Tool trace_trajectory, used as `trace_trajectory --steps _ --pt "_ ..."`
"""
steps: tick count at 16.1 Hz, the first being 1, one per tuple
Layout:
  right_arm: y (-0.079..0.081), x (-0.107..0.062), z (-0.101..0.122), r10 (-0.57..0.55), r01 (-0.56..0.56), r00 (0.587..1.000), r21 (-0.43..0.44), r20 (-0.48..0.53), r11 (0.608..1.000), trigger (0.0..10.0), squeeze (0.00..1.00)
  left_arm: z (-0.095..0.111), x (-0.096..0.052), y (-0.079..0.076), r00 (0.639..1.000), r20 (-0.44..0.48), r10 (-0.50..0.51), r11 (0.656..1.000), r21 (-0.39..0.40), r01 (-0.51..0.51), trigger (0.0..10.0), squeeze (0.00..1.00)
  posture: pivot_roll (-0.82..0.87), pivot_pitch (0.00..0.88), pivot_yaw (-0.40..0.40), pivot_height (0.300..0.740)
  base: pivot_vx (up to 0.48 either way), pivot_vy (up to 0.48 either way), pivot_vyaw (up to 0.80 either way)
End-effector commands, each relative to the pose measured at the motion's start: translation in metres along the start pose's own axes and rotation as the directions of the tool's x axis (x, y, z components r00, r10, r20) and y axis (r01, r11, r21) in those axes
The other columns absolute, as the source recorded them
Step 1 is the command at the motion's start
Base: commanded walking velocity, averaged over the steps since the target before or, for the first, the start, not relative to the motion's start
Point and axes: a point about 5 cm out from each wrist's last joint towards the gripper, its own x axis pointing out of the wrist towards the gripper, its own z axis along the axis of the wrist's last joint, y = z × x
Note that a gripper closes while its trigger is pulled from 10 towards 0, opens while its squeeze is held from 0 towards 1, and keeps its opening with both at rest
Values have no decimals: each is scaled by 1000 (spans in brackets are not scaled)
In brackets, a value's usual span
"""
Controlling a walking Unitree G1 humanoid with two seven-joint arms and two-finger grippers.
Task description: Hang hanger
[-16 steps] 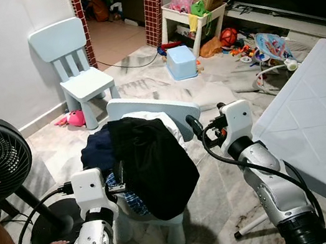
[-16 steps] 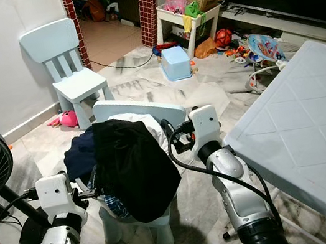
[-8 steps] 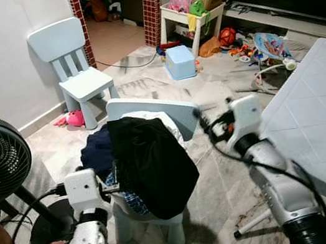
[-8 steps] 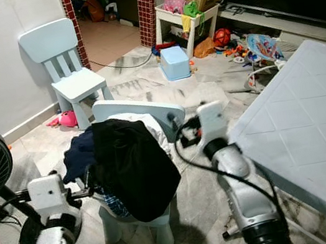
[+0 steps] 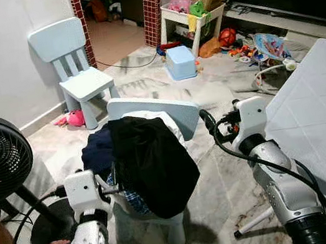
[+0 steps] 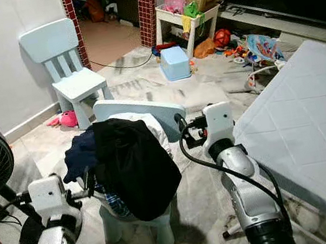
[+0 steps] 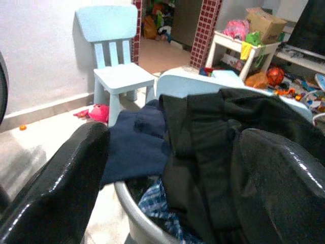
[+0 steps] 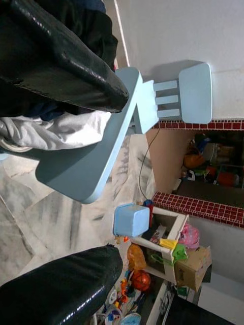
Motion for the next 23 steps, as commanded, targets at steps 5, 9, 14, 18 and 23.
trace_trajectory --steps 5,9,14,18,23 --pt "-19 1 19 -54 55 997 -19 51 998 10000 0 10 24 -31 995 66 -82 997 3 82 10000 0 -119 0 -88 740 0 0 0" --pt "3 1 7 9 -9 1000 19 15 1000 10000 0 2 10 -17 998 51 -38 999 39 36 10000 0 -58 0 -130 740 0 0 0" --pt "19 -3 2 90 -90 996 -13 17 996 10000 0 4 -13 10 996 72 57 993 95 -64 10000 0 -10 0 -98 740 0 0 0" --pt "20 -13 -6 58 -58 998 10 -1 998 10000 0 8 -9 9 998 67 11 994 109 -19 10000 0 -27 0 -65 740 0 0 0" --pt "10 -7 -8 8 -7 1000 54 -10 999 10000 0 13 2 3 997 79 -11 994 108 2 10000 0 -12 0 -72 740 0 0 0"
